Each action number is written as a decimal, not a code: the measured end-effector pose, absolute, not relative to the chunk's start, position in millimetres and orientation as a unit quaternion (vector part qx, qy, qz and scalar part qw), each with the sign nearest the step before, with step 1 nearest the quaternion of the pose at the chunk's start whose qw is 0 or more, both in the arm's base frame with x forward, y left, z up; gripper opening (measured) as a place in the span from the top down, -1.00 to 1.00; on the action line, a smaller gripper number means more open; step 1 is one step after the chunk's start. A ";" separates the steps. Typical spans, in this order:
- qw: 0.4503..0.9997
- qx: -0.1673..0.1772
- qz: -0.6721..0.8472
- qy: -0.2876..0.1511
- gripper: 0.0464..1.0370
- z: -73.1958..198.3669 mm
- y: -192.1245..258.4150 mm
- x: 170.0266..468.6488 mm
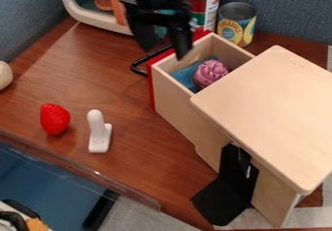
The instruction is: Take the purple object out of the drawer and put it on the left side of the red object.
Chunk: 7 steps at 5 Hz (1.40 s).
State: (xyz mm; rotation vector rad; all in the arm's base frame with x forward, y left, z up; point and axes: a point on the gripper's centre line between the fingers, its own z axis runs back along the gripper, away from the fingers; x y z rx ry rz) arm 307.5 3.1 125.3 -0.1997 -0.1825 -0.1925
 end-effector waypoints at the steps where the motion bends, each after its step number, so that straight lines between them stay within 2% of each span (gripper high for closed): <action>1: 0.985 -0.097 -0.101 -0.097 -0.93 120.2 -14.8 314.2; 4: 0.984 -0.073 -0.115 -0.112 -0.92 104.1 -35.3 321.3; 7: 0.986 -0.078 -0.108 -0.099 -0.92 97.1 -33.3 333.9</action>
